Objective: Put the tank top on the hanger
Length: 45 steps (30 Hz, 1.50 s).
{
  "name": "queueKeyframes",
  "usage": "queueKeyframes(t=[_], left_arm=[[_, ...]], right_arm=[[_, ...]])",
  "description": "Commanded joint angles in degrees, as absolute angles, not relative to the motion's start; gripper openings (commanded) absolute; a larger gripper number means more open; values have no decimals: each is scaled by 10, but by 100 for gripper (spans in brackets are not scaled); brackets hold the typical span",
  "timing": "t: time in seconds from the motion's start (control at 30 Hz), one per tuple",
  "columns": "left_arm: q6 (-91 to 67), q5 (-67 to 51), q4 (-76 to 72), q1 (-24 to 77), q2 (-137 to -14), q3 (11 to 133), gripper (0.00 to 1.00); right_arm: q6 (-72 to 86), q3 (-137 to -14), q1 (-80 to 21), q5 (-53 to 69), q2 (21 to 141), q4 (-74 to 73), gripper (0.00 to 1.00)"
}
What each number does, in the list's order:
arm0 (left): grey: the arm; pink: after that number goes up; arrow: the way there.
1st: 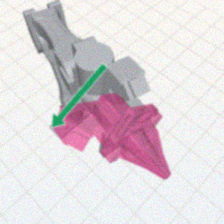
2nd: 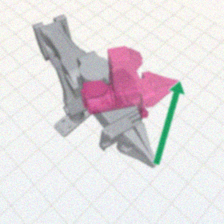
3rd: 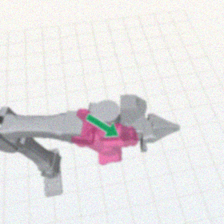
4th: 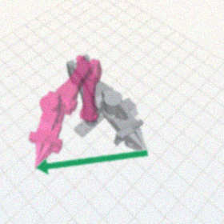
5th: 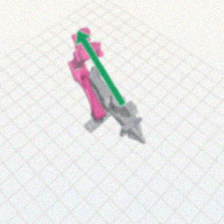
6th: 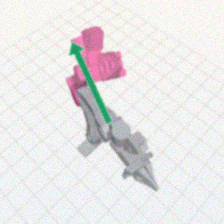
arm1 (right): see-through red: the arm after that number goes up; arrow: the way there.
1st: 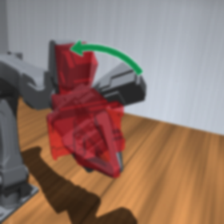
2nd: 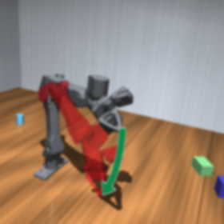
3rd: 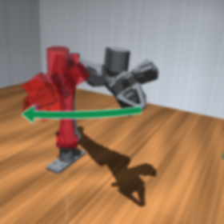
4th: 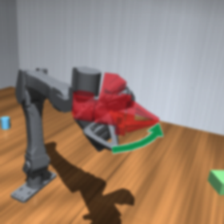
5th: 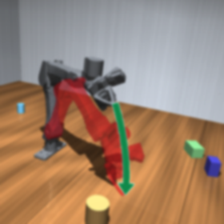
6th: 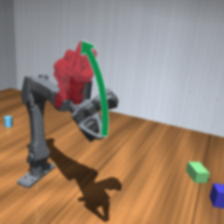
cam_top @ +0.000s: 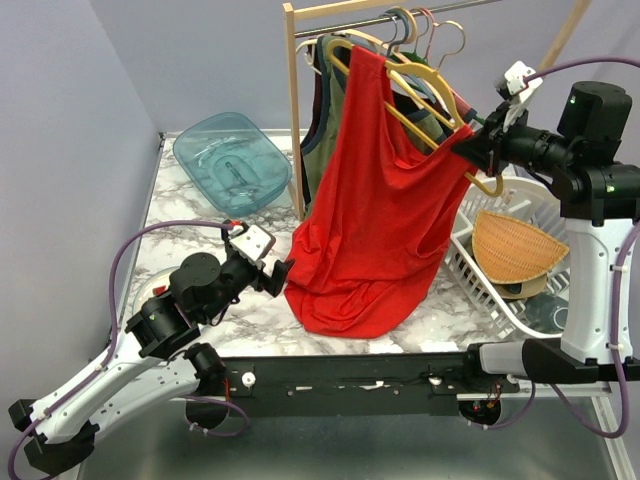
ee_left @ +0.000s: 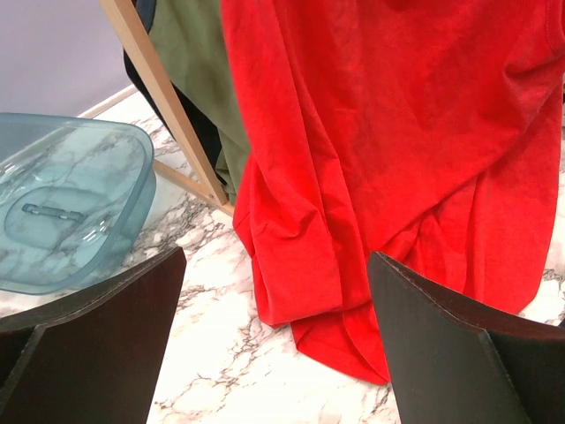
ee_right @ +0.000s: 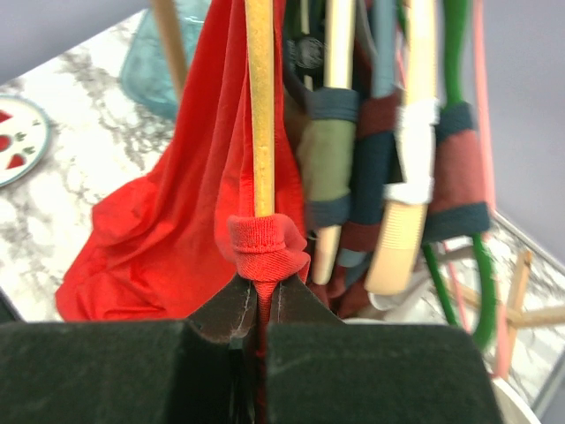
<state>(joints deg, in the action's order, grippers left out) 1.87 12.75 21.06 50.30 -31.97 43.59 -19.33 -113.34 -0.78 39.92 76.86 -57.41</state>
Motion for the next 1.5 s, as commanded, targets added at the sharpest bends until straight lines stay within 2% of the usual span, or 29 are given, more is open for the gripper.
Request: queueKeyframes(t=[0.0, 0.33, 0.6, 0.93, 1.47], left_arm=[[16, 119, 205, 500, -316, 439, 99], [11, 118, 208, 500, -310, 443, 99], [5, 127, 220, 501, -290, 438, 99], [3, 133, 231, 500, -283, 437, 99], [3, 134, 235, 500, -272, 435, 99]], right_arm=[[-214, -1132, -54, 416, 741, -572, 0], [-166, -1118, -153, 296, 774, -521, 0], [-134, -1162, -220, 173, 839, -471, 1], [-80, -1266, -247, 145, 947, -441, 0], [-73, -1234, -250, 153, 987, -440, 0]])
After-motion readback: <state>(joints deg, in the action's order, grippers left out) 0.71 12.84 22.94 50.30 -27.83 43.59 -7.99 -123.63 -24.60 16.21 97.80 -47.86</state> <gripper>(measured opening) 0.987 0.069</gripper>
